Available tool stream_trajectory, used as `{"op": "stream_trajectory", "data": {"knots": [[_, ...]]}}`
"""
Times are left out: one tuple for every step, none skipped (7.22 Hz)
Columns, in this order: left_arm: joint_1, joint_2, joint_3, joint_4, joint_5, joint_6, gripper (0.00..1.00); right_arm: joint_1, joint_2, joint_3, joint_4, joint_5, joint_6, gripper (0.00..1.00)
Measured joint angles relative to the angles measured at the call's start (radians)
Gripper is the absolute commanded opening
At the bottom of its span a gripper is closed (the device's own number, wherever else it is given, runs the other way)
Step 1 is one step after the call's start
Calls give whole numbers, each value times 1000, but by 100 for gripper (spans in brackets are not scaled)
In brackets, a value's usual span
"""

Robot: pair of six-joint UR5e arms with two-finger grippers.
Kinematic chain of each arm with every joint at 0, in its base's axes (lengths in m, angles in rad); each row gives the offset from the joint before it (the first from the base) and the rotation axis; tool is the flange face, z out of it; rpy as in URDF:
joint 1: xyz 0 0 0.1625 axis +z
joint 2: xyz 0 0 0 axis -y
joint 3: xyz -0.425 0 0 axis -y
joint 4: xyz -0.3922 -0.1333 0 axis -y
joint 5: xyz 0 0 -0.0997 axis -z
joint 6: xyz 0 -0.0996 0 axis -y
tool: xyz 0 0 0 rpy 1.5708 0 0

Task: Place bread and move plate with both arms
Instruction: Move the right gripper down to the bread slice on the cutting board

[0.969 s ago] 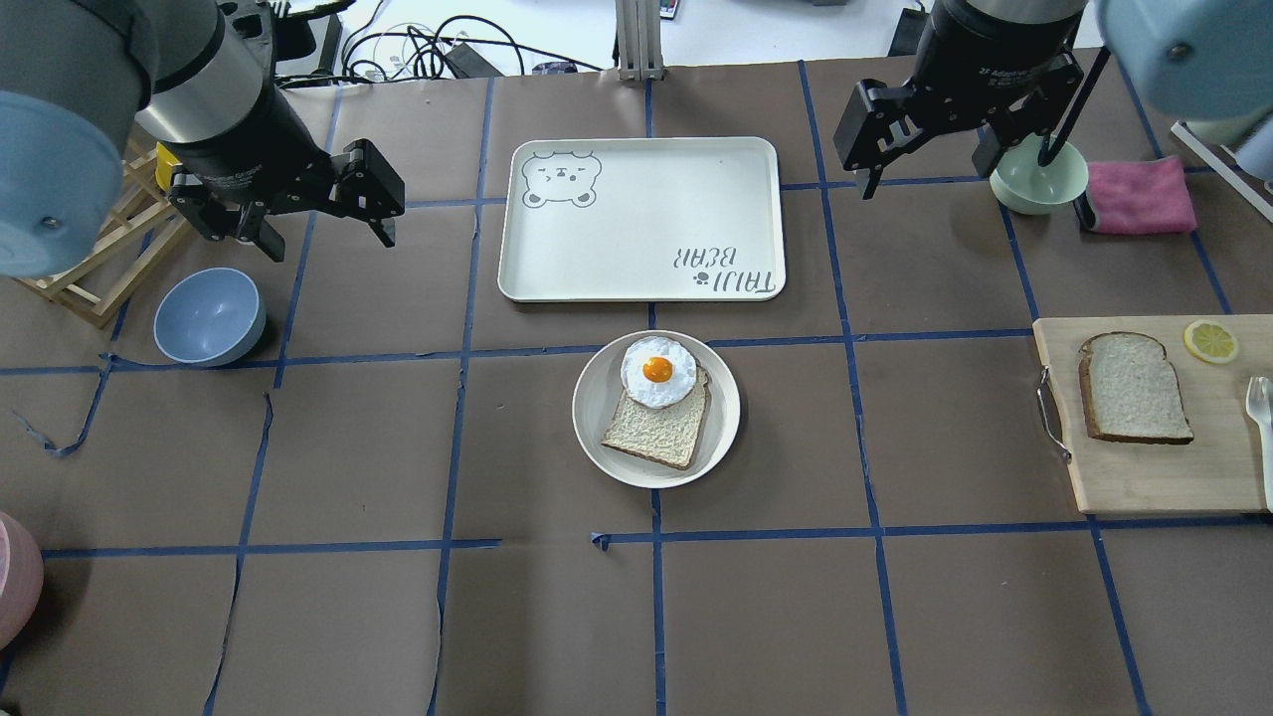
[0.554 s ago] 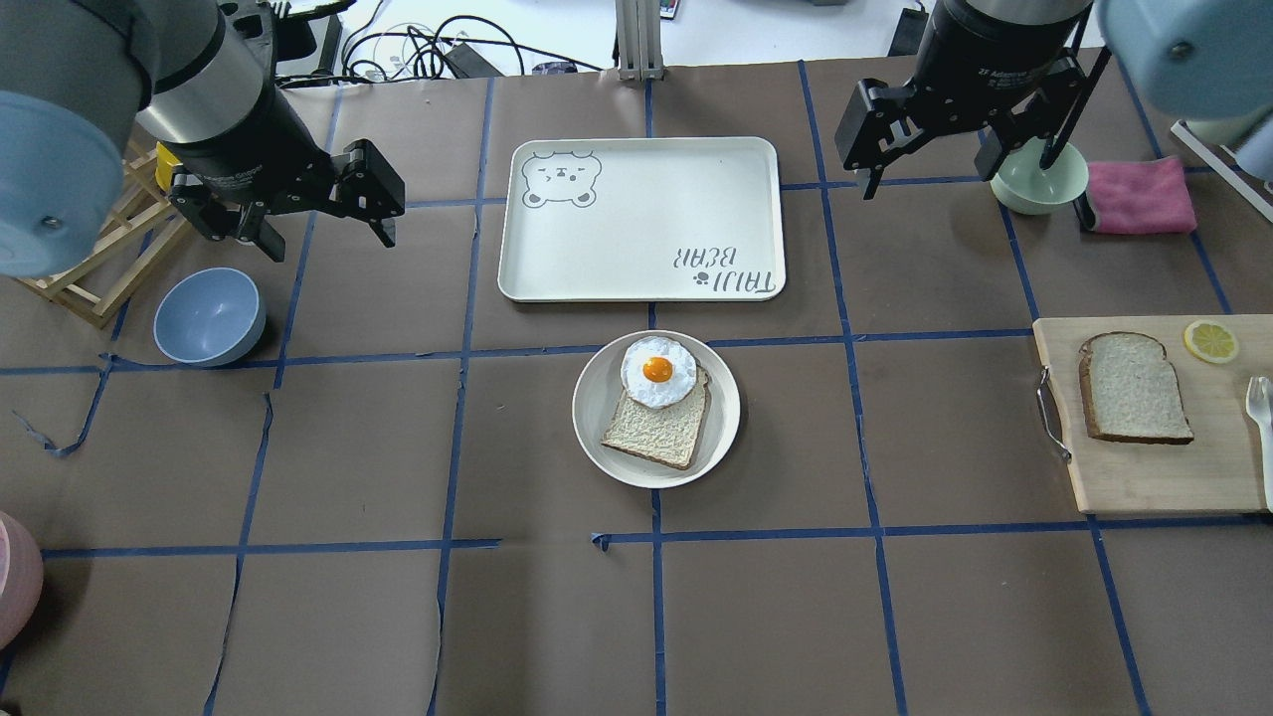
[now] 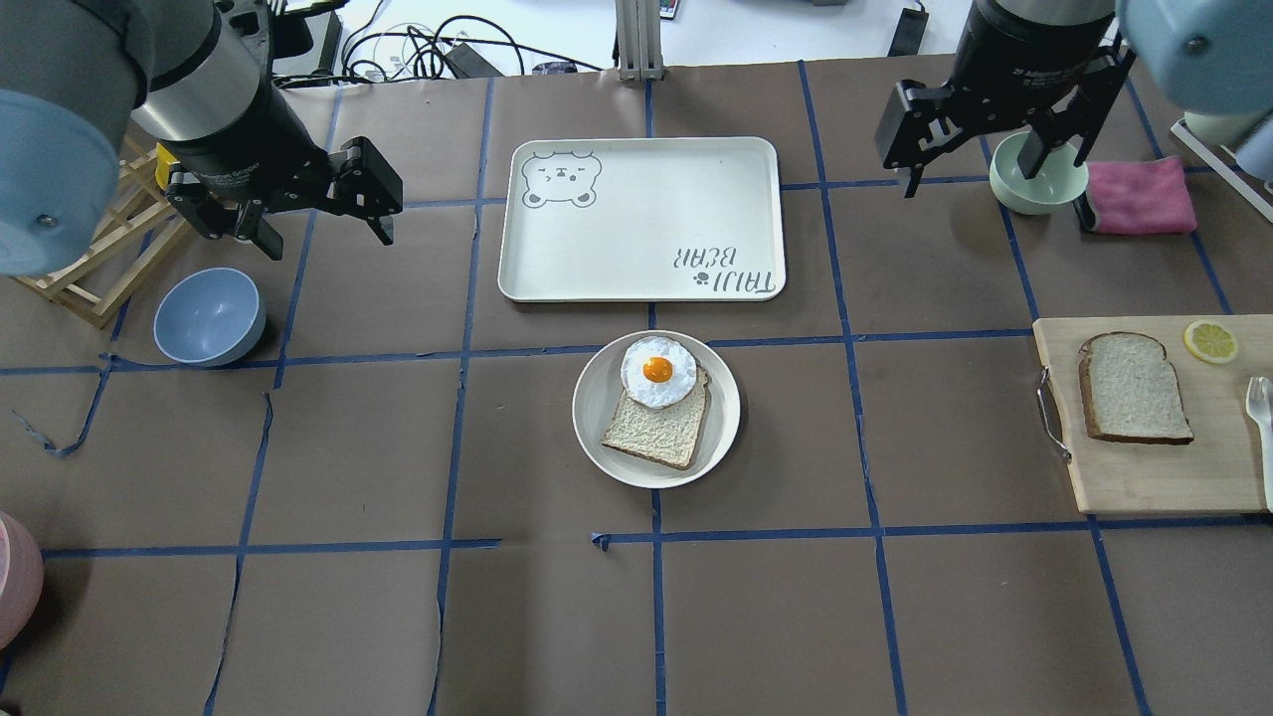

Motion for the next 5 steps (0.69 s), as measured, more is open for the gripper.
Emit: {"op": "stream_trajectory", "data": {"knots": [[0,1,0,-1,2,0,100,-89,5,76,-46,-30,-6,100],[1,1,0,-1,3,2,100,-185,19,187,-159,-55,-27,100],[1,1,0,-1,4,3,100,-271,44,317,-328,-80,-89,100],[1,1,0,-1,4,4,100,-333,69,431,-511,-94,-167,100],[0,1,0,-2,4,4,100,-368,99,509,-646,-106,-217,100]]}}
